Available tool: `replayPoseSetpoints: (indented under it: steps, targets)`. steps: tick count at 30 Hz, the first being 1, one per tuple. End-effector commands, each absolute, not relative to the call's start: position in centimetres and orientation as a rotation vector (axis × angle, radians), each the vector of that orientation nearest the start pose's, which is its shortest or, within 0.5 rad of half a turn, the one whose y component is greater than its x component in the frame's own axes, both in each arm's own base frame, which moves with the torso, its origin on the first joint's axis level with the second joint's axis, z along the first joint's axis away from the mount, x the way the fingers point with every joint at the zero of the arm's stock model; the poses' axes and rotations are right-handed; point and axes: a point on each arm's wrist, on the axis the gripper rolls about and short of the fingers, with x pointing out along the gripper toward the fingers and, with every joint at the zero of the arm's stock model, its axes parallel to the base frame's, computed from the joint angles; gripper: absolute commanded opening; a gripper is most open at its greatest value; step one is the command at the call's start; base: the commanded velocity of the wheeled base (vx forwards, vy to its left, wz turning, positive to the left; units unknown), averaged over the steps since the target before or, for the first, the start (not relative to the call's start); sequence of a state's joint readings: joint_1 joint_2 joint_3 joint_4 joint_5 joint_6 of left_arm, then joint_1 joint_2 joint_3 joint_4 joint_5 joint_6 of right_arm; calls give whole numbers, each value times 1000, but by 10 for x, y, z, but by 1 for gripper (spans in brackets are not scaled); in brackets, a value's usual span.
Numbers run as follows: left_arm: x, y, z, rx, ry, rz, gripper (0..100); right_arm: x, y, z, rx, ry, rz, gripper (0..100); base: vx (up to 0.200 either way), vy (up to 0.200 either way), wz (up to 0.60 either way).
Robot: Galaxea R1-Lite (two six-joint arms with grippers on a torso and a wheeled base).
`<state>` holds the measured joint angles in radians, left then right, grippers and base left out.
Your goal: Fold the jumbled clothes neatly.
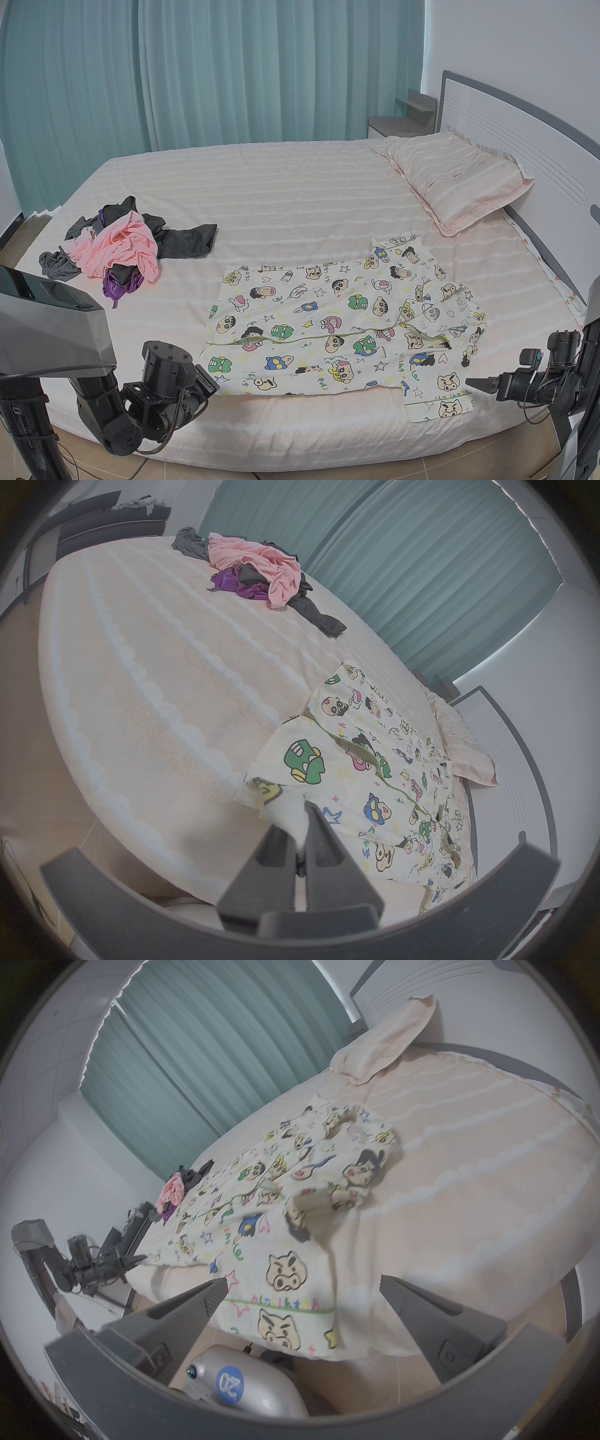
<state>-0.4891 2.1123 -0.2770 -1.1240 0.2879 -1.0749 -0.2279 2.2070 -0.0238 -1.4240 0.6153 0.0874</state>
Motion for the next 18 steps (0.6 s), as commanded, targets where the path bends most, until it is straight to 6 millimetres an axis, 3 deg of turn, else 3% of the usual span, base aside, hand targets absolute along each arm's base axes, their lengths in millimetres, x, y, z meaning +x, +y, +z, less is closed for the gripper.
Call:
replayPoseSetpoints:
  steps: [1,6,18]
  targets:
    - [232,-116,3,-764,679,176,0,203,-24,-20,412,778,396,100,0,0,0]
    - [232,-116,2,-764,683,174,0,204,-16,-27,403,806,436,100,0,0,0]
    - [232,-116,2,-764,684,172,0,204,-16,-39,395,835,438,100,0,0,0]
